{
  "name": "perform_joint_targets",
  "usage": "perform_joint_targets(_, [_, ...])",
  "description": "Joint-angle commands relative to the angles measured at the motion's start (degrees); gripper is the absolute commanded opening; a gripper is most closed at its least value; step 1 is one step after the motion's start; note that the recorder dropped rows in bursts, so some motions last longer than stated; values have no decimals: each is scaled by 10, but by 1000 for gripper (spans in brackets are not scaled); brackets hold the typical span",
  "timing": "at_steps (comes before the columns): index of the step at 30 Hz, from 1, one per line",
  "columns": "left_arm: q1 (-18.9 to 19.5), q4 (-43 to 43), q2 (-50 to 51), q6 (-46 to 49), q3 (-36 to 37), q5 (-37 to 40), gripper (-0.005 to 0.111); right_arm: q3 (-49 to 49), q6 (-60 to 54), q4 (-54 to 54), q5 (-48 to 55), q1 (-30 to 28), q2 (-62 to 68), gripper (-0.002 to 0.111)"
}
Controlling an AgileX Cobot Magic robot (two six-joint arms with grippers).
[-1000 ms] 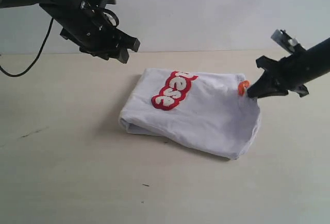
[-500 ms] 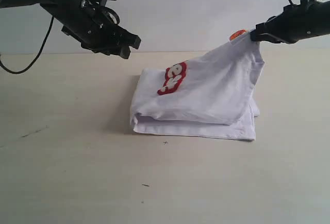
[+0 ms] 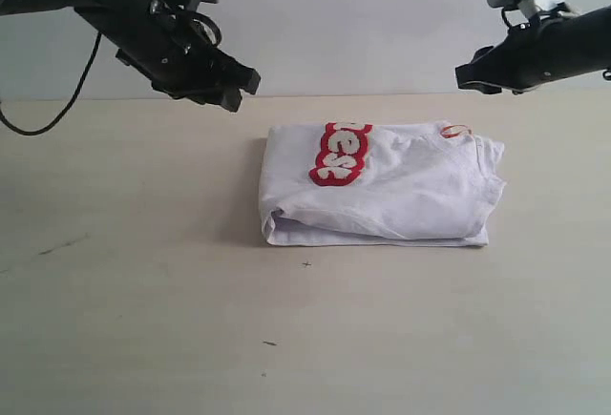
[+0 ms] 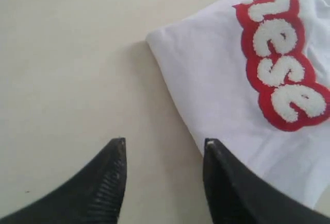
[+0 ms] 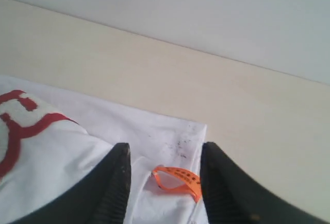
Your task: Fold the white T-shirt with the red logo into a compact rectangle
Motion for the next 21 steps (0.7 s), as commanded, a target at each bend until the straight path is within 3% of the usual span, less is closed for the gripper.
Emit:
perform_joint_targets(1, [-13,-153,20,196,2,29,36,-5,84,-62,21,0,-10,40])
perform_joint_targets(3, [-19,-244,38,295,2,27,26,-5,98,-77,39,0,-10,33])
perform_joint_targets(8, [-21,-358,90,356,2,1,7,-5,123,-108,76,0,-10,21])
perform_joint_targets(15, [-20,-274,154,336,2,100,3,-5,123,-105,80,0,-10,21])
perform_joint_targets(21, [-18,-123,159,248,2,173,3,-5,123,-84,82,0,-10,21])
